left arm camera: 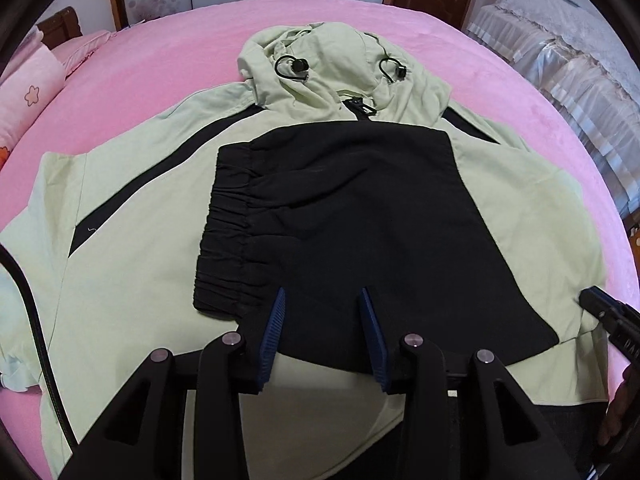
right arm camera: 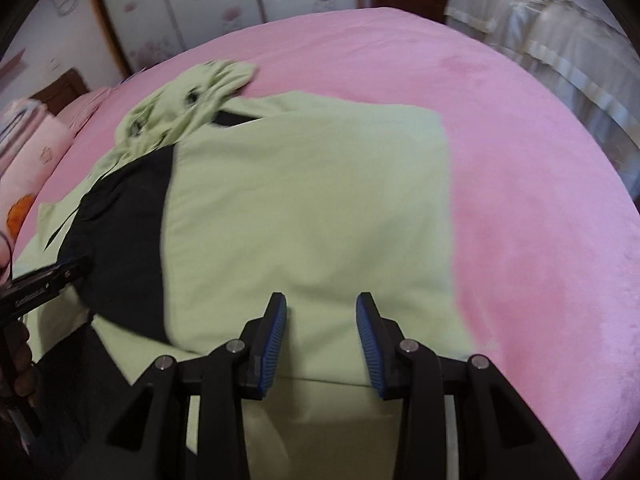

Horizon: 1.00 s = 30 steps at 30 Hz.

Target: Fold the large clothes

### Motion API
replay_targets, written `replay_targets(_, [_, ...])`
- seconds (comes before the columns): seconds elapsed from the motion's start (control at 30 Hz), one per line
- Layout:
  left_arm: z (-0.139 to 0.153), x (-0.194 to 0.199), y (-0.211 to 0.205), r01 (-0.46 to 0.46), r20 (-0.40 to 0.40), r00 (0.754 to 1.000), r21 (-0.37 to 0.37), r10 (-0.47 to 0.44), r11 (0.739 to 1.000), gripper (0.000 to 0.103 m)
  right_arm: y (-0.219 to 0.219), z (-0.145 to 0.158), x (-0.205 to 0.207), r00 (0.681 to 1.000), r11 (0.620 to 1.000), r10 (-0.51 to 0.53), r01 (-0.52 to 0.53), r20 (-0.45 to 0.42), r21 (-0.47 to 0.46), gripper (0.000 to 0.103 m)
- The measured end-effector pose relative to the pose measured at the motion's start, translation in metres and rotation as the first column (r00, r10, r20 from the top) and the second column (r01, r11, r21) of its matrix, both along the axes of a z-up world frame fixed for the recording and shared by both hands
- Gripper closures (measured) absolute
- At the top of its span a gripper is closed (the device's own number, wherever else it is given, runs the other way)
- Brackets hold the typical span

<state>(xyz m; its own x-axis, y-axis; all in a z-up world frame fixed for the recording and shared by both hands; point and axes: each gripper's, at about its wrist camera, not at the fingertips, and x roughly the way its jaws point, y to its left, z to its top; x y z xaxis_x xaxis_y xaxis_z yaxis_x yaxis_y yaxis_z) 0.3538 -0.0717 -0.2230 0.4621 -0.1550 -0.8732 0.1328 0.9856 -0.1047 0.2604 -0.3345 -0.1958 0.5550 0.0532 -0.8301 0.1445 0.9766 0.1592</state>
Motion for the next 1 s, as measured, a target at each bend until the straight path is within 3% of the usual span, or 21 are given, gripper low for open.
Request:
replay_targets(0.17, [0.0, -0.002, 0.004, -0.018, -0.002, 1.0, -0.02, 0.018, 1.0, 0.065, -0.031, 0.0, -0.012, 0.995, 0.994, -0.102, 0.102, -0.01, -0.03, 0.065])
replay_targets(0.43, [0.015, -0.007, 0.003, -0.037, -0.008, 0.999, -0.025, 0.037, 0.999, 0.065, -0.033, 0.013, -0.027, 0.989, 0.986, -0.149, 0.149, -0.004, 0.077, 0.065])
replay_targets(0.6, [0.044, -0.023, 0.0, -0.033, 0.02, 0.999, -0.018, 0.033, 0.999, 0.064, -0.023, 0.039, -0.042, 0.991, 0.983, -0.132, 0.127, 0.032, 0.13, 0.065])
replay_targets(0.73, [0.074, -0.044, -0.002, -0.036, 0.049, 0.998, -0.003, 0.036, 0.999, 0.057, -0.006, 0.07, -0.064, 0.991, 0.985, -0.11, 0.097, 0.082, 0.146, 0.065])
replay_targets(0.9, [0.122, -0.08, -0.004, -0.04, 0.112, 0.993, 0.013, 0.038, 0.999, 0.057, 0.015, 0.107, -0.092, 0.985, 0.989, -0.094, 0.076, 0.147, 0.124, 0.06])
replay_targets(1.0, [0.146, -0.1, 0.001, -0.05, 0.134, 0.99, -0.004, 0.051, 0.999, 0.05, 0.031, 0.128, -0.111, 0.98, 0.993, -0.076, 0.058, 0.183, 0.103, 0.058])
